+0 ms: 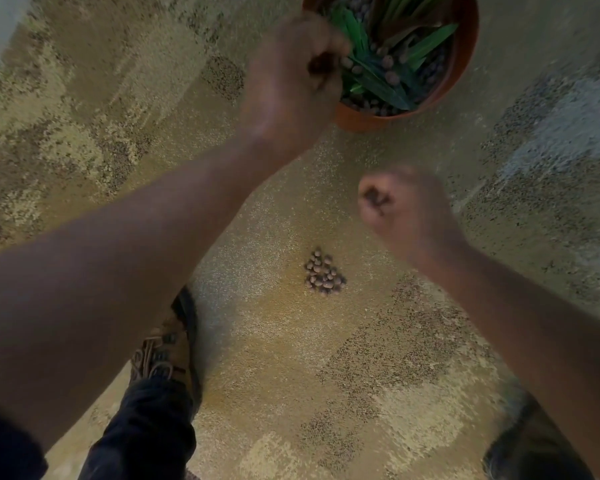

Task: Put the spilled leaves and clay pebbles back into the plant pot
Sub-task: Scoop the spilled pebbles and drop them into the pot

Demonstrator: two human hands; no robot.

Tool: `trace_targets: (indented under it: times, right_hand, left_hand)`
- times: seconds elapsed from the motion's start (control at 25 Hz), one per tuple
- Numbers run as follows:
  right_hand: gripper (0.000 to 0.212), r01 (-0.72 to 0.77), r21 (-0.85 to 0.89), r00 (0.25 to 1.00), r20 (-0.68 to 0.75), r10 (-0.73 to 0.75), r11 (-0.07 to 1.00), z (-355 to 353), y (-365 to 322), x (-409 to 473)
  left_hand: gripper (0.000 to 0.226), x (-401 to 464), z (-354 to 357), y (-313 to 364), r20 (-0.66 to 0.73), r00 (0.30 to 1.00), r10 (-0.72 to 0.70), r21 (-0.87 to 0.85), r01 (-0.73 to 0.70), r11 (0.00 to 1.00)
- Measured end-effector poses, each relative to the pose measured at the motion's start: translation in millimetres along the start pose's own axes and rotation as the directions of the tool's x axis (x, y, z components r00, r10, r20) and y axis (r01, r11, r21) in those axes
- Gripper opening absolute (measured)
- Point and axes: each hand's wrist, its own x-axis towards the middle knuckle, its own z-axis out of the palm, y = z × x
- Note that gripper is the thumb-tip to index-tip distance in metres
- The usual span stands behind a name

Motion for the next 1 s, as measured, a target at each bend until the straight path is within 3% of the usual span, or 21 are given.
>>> trace_targets:
  times: [0.16,0.24,0.36,0.6,0.68,0.76,0.88,1.0]
  right_hand:
    - [0.011,0.11,0.013,0.952,-0.289,-0.102,0.994,-60,-8,52]
    - [0.015,0.131,-0.019,0.943,-0.305,-0.131,0.991,-63,-5,75]
    - [0.02,0.126,-0.015,0.952,-0.278,-0.125,0.992,-51,0,91]
    - [0.014,0.162,0.036,0.933,-0.332,-0.141,0.986,-31,9,54]
    - [0.011,0.109,0.079,0.965,-0.247,-0.086,0.991,-14,11,29]
    - [0.008,0.049,0.074,0.995,-0.086,-0.042,0.996,12,17,3]
    - [0.01,-0.048,-0.01,0.974,0.221,0.049,0.999,50,27,-29]
    - [0.034,-0.155,-0.052,0.895,0.414,0.163,0.986,81,25,-49]
  left_hand:
    - [0.027,25,14,-10,0.113,0.991,0.069,0.135,-0.084,0.987]
    - [0.03,22,20,-15,0.14,0.99,0.029,0.168,-0.053,0.984]
    - [0.033,13,27,-20,0.072,0.997,0.002,0.146,-0.012,0.989]
    - [0.027,-19,26,-13,-0.065,0.994,0.086,0.048,-0.083,0.995]
    - [0.036,-50,27,-16,0.054,0.998,0.042,0.056,-0.045,0.997]
    - [0.042,-88,31,-26,0.312,0.95,-0.022,0.073,-0.001,0.997]
    - [0.053,-138,46,-41,0.639,0.753,-0.156,0.142,0.084,0.986]
    - [0.055,-171,57,-45,0.752,0.617,-0.233,0.211,0.11,0.971]
